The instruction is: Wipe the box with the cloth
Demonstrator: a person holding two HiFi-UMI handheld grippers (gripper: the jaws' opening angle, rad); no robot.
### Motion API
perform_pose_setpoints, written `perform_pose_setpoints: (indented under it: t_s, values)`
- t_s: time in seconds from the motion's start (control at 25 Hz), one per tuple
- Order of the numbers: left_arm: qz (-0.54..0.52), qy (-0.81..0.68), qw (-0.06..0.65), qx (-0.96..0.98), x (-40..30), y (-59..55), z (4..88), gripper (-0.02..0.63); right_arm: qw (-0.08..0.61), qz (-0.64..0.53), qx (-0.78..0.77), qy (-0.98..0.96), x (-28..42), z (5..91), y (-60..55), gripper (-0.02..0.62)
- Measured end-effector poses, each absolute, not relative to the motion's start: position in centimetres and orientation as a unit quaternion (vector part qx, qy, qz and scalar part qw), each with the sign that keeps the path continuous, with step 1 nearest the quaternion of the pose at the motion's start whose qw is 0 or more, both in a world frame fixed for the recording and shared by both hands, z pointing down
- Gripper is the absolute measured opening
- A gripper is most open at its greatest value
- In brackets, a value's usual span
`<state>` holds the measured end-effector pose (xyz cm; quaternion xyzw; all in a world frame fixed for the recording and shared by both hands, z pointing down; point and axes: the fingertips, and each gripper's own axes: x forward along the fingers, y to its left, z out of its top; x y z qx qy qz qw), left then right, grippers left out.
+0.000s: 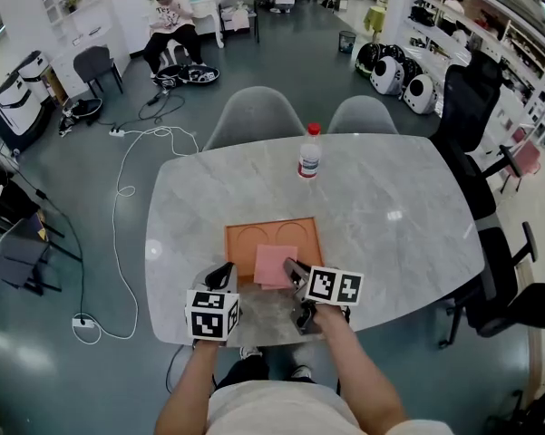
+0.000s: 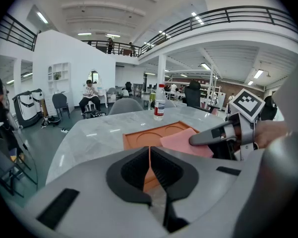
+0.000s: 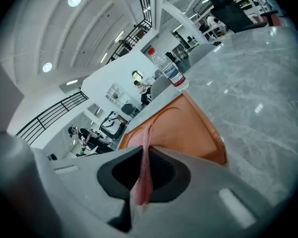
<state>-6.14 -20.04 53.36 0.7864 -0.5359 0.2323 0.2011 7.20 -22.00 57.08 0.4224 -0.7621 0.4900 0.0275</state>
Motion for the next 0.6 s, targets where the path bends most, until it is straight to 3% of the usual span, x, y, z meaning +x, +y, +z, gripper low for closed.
perform_pose_setpoints:
  t_s: [0.6]
  values:
    - [0.225, -0.549, 0.198, 0.780, -3.3, -18.5, 53.0, 0.017, 0.038, 0.463, 0.463, -0.754, 13.8, 57.1, -21.4, 0.017]
